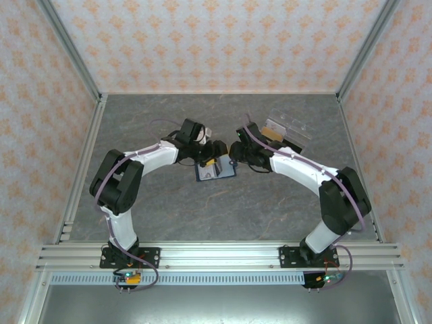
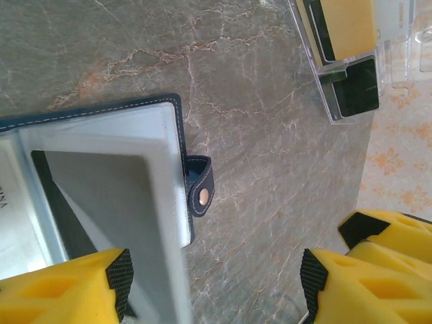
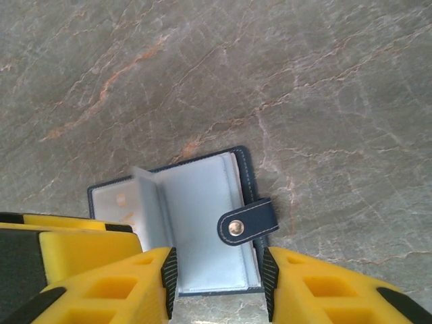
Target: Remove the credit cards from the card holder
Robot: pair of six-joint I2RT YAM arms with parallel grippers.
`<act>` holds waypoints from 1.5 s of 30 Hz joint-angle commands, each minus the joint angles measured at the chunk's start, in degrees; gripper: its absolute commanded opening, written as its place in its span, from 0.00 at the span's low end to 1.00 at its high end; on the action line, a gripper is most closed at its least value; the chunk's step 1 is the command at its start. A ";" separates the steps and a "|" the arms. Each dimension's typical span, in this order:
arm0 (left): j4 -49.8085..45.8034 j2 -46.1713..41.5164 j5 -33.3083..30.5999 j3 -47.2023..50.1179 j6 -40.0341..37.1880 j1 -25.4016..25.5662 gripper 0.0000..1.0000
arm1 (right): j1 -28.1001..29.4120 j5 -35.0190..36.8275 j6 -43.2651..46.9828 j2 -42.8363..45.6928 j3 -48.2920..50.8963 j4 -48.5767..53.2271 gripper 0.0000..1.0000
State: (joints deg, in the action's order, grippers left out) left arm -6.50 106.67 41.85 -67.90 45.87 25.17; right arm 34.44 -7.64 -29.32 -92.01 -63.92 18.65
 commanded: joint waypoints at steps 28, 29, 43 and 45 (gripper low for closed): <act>-1.20 -1.19 -6.52 5.01 2.96 -1.33 0.30 | 1.56 -11.59 6.24 -15.83 -10.82 5.51 0.27; -1.12 -0.97 -6.38 5.06 3.04 -1.31 0.29 | 1.55 -11.40 6.23 -16.22 -10.88 5.78 0.27; -0.62 1.65 -5.02 4.79 2.88 -1.34 0.30 | 1.55 -9.05 6.15 -21.71 -11.93 8.51 0.26; -0.81 1.99 -4.51 4.58 2.54 -1.34 0.30 | 1.51 -9.40 5.99 -21.81 -11.95 8.34 0.26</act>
State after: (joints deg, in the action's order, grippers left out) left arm -8.05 107.57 35.99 -62.74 48.18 23.90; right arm 35.97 -18.41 -23.73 -112.25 -75.09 24.84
